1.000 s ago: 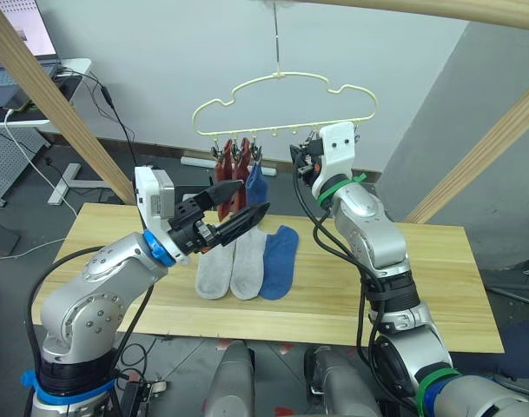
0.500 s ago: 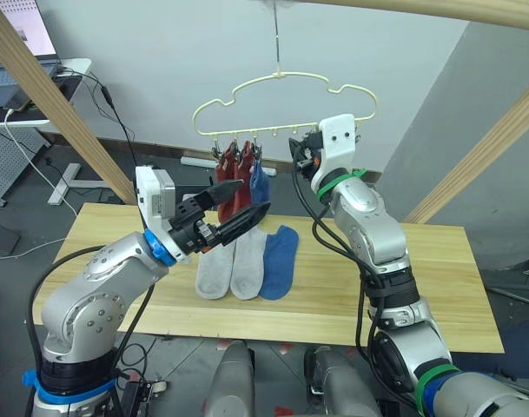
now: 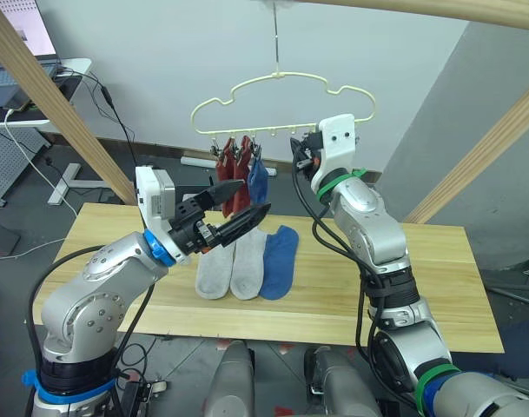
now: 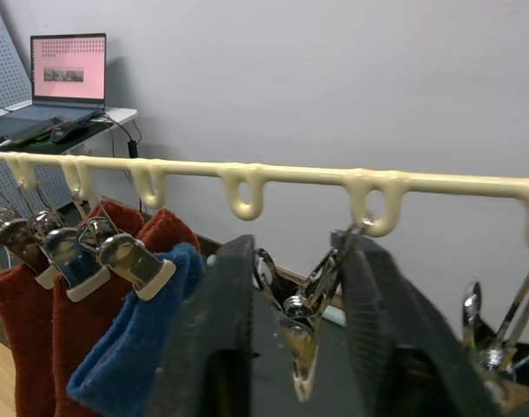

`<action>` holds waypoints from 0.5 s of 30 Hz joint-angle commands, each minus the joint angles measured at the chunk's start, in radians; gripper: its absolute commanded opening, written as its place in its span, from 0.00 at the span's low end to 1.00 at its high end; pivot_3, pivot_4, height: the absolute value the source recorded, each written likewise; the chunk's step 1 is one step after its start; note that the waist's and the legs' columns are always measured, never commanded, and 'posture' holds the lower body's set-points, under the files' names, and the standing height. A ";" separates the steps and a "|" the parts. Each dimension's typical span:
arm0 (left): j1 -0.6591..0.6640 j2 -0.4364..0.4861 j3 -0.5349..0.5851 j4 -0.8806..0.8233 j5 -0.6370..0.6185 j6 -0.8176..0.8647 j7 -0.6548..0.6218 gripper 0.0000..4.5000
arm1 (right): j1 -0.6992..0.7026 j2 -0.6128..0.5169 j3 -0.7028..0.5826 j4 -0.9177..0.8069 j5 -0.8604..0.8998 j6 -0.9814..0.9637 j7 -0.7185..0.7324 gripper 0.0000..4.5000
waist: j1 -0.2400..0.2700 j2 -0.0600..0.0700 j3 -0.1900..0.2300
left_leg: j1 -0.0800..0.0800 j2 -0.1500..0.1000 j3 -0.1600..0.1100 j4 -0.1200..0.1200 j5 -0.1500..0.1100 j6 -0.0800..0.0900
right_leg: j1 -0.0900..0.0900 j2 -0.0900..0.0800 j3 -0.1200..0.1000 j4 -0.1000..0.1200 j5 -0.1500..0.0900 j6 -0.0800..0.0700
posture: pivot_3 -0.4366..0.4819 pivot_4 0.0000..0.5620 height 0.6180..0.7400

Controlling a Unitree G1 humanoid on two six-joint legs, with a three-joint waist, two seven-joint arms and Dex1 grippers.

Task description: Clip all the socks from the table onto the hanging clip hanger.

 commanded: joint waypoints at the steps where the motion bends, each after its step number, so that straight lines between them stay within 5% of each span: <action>1: -0.001 0.005 0.003 -0.035 0.004 -0.022 -0.011 1.00 | -0.006 0.007 -0.015 -0.025 0.012 -0.013 -0.009 0.05 | 0.000 0.000 0.000 | 0.000 0.000 0.000 0.000 0.000 0.000 | 0.000 0.000 0.000 0.000 0.000 0.000 | 0.75 0.41 1.00; 6: 0.008 0.011 -0.009 -0.026 0.037 -0.016 0.003 1.00 | 0.004 0.002 -0.025 -0.036 0.022 -0.001 -0.003 0.00 | 0.000 0.000 0.000 | 0.000 0.000 0.000 0.000 0.000 0.000 | 0.000 0.000 0.000 0.000 0.000 0.000 | 0.75 0.43 1.00; 15: 0.034 0.007 -0.210 0.161 0.377 -0.099 -0.001 1.00 | 0.042 -0.077 -0.045 -0.086 0.060 0.077 0.064 0.00 | 0.002 0.000 0.000 | 0.000 0.000 0.000 0.000 0.000 0.000 | 0.000 0.000 0.000 0.000 0.000 0.000 | 0.70 0.45 1.00</action>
